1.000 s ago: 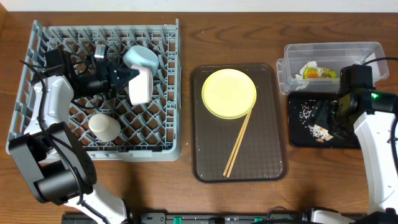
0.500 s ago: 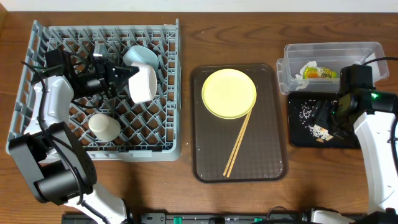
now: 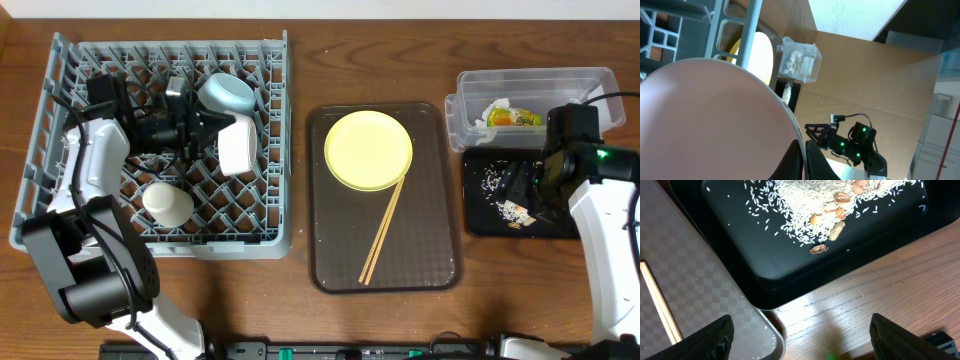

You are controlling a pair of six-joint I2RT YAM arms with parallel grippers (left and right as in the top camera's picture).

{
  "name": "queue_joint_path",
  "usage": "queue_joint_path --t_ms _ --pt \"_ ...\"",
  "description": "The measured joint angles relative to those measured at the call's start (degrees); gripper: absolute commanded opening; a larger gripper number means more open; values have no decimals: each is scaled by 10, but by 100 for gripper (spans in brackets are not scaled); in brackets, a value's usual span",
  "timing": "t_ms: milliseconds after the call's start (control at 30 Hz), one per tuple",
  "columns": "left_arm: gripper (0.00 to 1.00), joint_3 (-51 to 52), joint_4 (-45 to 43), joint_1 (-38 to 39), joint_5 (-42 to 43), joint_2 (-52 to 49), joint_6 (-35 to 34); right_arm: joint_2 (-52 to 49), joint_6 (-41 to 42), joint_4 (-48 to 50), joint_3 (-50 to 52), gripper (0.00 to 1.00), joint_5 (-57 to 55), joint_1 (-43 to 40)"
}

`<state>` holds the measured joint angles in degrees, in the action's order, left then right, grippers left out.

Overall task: Sort waste into correct bins and load items into the dishwasher rack
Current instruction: 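Carry the pink bowl into the rack and set it upright, then release the pink bowl and move the left gripper to the chopsticks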

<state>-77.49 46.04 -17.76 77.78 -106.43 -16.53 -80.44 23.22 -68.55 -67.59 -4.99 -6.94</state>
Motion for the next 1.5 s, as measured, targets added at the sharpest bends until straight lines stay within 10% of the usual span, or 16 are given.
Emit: queue_joint_path --t_ms 533,900,1500 --pt "8 -1 -10 -13 -54 0 -51 0 -2 -3 0 85 0 0" --pt "77 2 -14 -30 -207 -4 -54 0 -4 -5 0 85 0 0" --pt "90 -10 -44 -3 -408 183 -27 0 -7 8 0 91 0 0"
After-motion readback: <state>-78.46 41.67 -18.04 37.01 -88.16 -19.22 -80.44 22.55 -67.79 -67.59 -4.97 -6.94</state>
